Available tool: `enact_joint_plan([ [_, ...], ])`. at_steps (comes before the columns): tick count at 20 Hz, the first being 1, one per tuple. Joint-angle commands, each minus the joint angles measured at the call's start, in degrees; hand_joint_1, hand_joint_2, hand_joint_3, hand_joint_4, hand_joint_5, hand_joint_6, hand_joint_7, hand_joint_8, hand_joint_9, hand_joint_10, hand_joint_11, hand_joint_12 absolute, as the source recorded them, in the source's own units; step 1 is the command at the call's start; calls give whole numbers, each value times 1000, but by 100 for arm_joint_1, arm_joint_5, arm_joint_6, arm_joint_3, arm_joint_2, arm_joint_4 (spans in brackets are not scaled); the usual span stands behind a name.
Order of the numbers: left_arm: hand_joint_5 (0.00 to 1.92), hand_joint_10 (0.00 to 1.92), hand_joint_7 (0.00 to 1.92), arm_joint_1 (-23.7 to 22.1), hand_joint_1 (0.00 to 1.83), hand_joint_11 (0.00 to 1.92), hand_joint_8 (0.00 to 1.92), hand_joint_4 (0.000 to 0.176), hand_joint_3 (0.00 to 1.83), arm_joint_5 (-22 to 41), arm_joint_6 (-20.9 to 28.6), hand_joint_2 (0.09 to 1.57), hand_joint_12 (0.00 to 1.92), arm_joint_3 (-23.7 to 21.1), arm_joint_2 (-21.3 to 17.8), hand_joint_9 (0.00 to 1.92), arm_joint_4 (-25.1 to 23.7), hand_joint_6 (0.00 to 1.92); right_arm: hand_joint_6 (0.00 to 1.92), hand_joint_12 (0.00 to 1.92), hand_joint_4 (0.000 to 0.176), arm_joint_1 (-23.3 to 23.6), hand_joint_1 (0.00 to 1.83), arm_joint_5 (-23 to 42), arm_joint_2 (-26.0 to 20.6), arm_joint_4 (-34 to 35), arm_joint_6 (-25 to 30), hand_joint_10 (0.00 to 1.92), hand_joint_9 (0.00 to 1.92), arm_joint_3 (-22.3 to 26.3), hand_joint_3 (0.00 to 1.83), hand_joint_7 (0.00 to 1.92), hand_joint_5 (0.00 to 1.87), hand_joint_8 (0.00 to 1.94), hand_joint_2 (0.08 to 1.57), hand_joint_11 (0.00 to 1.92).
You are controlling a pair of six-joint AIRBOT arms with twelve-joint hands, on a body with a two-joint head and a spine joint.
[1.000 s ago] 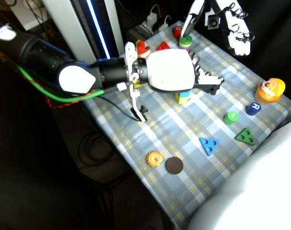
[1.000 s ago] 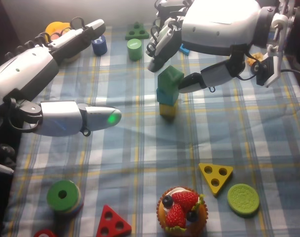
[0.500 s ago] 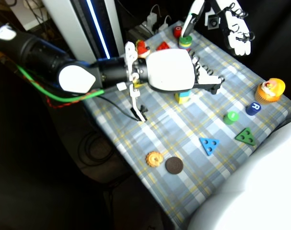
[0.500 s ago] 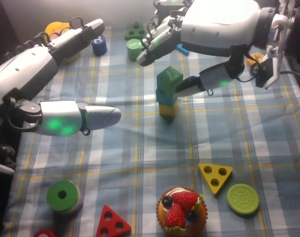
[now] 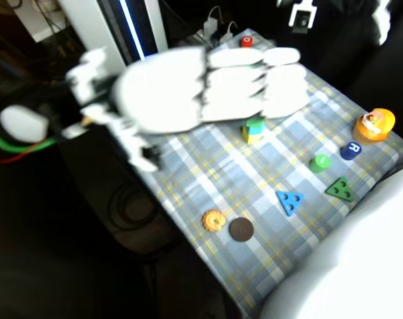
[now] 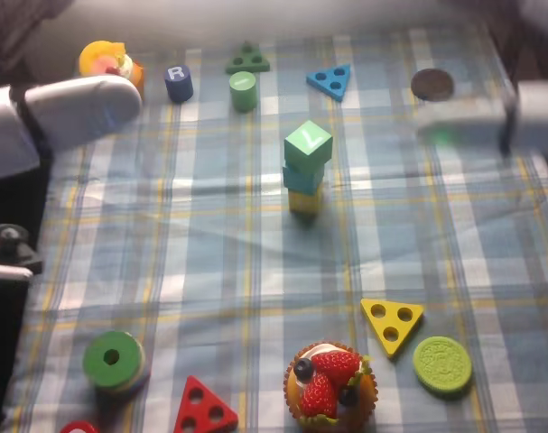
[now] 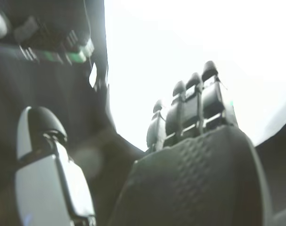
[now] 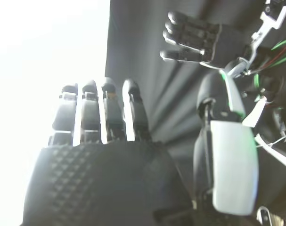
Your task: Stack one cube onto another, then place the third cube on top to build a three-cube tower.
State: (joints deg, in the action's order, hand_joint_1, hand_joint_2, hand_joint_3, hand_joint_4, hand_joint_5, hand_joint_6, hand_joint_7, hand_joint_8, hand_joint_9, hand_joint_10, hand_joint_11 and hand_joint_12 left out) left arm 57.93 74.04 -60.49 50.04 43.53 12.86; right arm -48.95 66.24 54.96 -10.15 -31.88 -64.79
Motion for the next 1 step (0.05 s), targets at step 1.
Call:
enact_joint_plan([
  [1,17,14,31,29,730,72,0,176,0,1018,198,743,121,-5,-2,48,108,4,2,24,114,-156,272,1223,-88,643,-130,12,140,70,7,196,127,6,1130,45],
])
